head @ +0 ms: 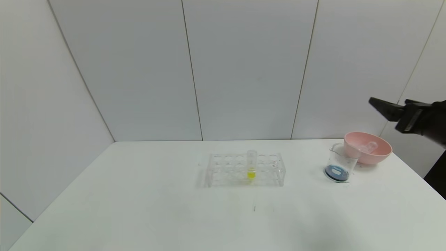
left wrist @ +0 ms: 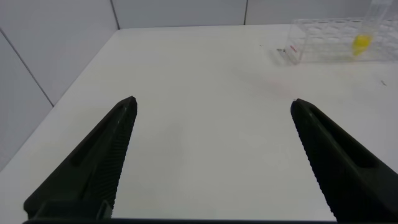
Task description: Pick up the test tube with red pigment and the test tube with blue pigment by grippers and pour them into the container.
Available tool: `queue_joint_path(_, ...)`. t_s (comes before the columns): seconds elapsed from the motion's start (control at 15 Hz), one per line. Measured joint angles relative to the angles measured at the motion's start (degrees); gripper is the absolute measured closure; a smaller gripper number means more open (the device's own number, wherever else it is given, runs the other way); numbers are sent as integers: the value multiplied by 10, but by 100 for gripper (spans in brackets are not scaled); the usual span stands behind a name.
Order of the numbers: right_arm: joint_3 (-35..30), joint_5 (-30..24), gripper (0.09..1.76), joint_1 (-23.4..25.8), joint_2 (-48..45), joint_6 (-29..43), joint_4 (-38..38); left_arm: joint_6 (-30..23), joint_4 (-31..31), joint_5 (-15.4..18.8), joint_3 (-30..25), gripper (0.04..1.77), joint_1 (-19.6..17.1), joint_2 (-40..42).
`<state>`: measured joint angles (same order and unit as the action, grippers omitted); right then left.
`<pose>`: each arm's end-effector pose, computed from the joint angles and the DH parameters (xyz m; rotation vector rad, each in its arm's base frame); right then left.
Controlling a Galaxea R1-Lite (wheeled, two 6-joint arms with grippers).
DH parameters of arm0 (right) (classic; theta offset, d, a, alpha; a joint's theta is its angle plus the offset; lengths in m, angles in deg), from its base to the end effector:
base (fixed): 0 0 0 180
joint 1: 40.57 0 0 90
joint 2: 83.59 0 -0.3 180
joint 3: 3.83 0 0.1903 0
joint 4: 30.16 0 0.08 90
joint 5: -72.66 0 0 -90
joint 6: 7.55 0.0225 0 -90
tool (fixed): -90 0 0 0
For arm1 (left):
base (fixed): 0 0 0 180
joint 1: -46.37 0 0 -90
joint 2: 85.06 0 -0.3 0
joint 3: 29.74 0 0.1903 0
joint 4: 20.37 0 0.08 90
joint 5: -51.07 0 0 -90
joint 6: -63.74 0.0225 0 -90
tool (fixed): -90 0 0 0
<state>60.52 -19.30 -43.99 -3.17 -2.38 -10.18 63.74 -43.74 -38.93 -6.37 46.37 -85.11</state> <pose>0.2347 0.0148 0.2501 0.0910 -0.0640 0.0969 -0.0227 0.0000 0.0755 0.0000 0.0009 0.0000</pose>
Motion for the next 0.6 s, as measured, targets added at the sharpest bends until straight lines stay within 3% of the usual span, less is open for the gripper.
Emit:
queue_joint_path(0.27, -46, -5, 18, 54, -195, -4, -45, 0, 0, 0, 0, 5, 0, 0)
queue_joint_path(0.6, -69, -33, 16, 75, -463, -7, -227, 0, 0, 0, 0, 5, 0, 0)
